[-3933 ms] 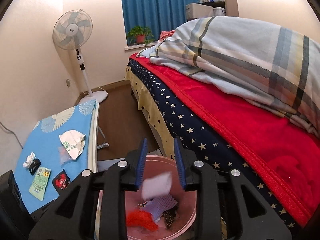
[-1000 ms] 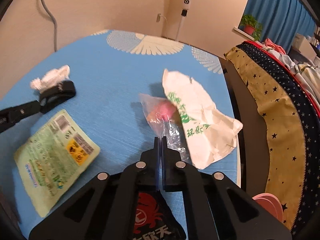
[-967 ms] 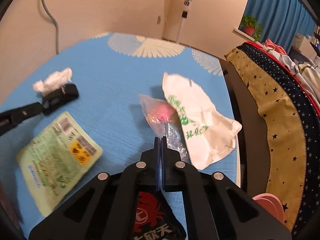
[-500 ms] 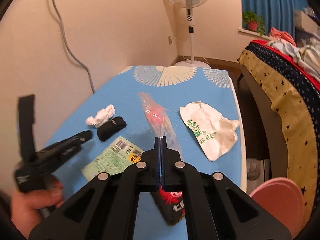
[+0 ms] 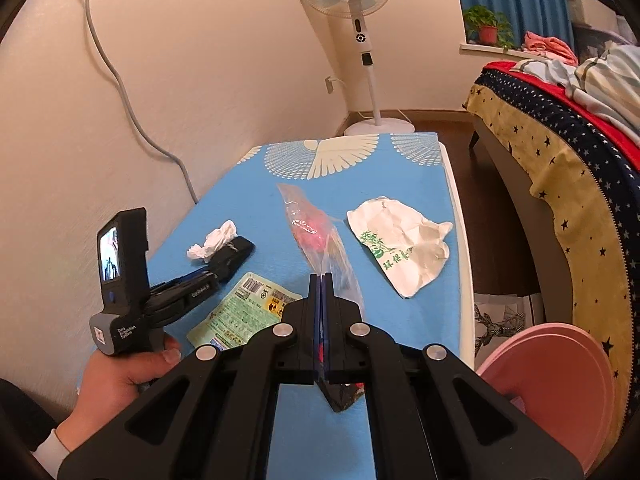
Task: Collect trash
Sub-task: 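Grasp the black elastic band with the left gripper while the right grasps the clear plastic bag, then carry the black band in the left gripper while the right carries the clear bag to the pink bin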
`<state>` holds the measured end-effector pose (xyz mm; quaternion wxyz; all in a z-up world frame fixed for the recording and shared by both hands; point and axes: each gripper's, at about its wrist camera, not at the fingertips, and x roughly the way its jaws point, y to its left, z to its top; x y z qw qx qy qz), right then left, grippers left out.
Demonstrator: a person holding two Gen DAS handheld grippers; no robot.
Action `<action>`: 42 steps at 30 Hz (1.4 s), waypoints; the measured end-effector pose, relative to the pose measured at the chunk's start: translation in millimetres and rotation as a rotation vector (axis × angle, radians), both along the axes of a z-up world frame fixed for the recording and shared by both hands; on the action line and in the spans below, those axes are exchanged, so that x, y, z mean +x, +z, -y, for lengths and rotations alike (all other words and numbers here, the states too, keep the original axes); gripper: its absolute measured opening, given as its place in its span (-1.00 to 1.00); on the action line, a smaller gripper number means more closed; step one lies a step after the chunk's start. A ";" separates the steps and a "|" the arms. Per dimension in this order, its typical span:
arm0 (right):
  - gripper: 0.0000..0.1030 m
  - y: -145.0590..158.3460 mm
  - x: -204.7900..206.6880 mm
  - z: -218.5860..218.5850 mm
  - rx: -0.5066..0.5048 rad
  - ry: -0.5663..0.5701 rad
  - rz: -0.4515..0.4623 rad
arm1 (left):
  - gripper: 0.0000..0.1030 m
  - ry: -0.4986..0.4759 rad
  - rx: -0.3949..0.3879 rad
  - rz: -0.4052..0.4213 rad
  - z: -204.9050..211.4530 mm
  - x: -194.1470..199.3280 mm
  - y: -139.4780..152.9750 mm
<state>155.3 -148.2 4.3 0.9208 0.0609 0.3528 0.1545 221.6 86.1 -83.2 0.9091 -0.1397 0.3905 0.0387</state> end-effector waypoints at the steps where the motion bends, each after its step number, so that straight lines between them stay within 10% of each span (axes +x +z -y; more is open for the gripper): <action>1: -0.99 1.9 -2.6 2.2 0.005 -0.004 0.003 | -0.61 -0.003 0.000 0.005 1.9 -3.1 2.5; 21: -0.99 50.9 -78.1 50.7 0.030 -0.119 0.128 | -0.62 -0.073 0.040 0.148 53.0 -93.3 85.9; 42: -0.98 56.8 -115.9 91.4 0.000 -0.264 0.158 | -0.62 -0.189 0.068 0.204 88.5 -153.4 81.4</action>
